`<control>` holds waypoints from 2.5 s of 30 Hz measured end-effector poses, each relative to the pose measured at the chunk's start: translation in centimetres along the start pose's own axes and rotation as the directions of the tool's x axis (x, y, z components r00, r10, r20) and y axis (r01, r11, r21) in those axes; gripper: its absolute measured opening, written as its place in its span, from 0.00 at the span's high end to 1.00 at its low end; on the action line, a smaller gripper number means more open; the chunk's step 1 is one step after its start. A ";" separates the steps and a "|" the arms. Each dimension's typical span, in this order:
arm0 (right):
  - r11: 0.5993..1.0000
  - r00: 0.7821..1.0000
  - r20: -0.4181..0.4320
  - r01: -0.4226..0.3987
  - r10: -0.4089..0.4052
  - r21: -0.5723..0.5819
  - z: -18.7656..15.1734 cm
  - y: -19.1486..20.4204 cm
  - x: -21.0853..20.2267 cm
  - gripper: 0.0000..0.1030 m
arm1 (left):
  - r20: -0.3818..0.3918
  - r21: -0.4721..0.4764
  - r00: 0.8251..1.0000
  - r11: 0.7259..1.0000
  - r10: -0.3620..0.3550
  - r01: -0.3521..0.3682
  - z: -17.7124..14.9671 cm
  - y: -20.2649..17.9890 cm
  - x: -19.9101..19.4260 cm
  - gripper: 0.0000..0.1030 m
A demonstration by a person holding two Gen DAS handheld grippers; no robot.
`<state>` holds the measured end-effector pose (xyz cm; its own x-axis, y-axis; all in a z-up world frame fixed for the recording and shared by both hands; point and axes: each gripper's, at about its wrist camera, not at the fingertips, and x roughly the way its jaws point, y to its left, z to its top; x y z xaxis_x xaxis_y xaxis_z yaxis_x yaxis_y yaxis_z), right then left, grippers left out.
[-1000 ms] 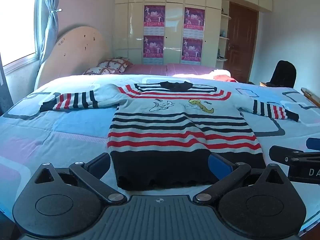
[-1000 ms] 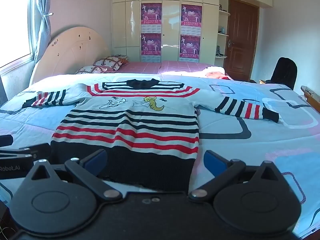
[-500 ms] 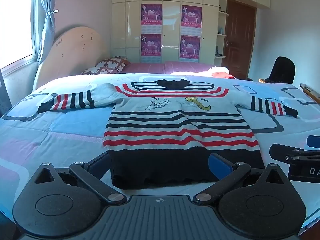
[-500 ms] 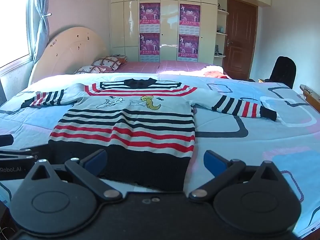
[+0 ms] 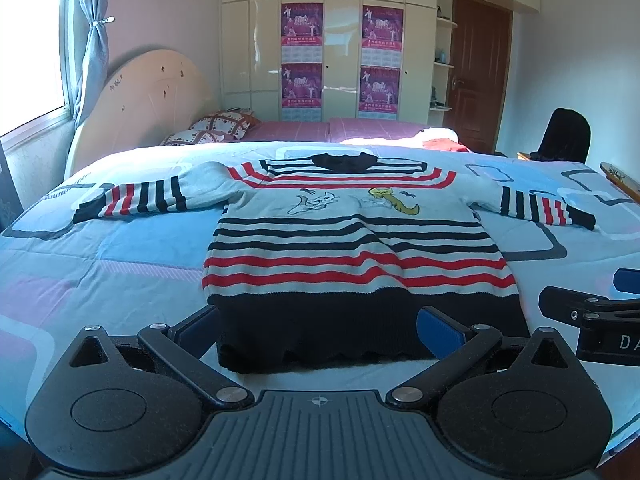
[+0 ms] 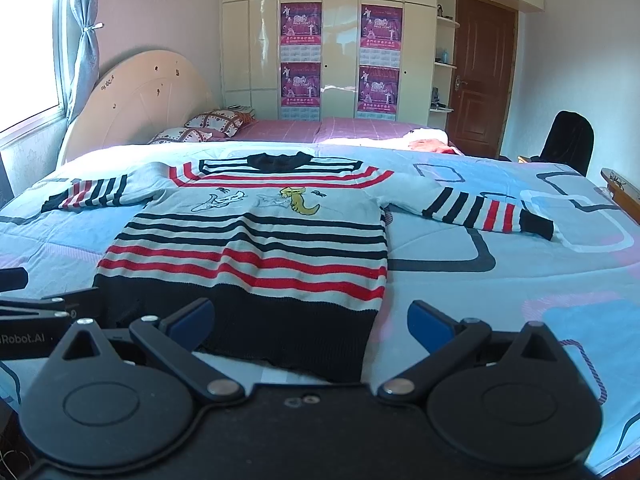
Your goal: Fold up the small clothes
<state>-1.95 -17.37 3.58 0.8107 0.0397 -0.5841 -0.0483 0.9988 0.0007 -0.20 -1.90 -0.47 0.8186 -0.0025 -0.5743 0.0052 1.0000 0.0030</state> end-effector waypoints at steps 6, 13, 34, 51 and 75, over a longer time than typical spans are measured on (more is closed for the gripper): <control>1.000 1.000 -0.001 -0.002 0.002 -0.002 0.0 0.1 0.1 0.00 | -0.002 0.001 1.000 1.000 0.005 -0.005 0.0 0.0 0.0 0.00; 1.000 1.000 -0.002 -0.003 0.003 -0.004 0.0 0.2 0.0 0.00 | -0.007 -0.002 1.000 1.000 0.009 -0.009 0.0 0.3 0.1 0.00; 1.000 1.000 -0.005 -0.002 0.002 -0.008 0.1 0.6 0.1 0.00 | -0.017 -0.009 1.000 1.000 0.013 -0.013 -0.3 0.9 0.4 0.00; 1.000 1.000 -0.008 -0.007 0.007 -0.012 0.0 0.9 0.2 0.00 | -0.027 -0.017 1.000 1.000 0.015 -0.016 -0.5 1.0 0.5 0.00; 0.988 0.994 0.088 0.057 -0.070 0.146 3.8 -5.3 5.0 0.00 | -0.129 -0.255 0.991 0.967 -0.016 -0.017 2.4 6.4 7.5 0.00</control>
<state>4.59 -22.32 3.70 0.8603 -0.0284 -0.5091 0.0837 0.9928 0.0861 7.35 4.51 -2.75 0.7374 -0.0180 -0.6752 -0.1553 0.9683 -0.1955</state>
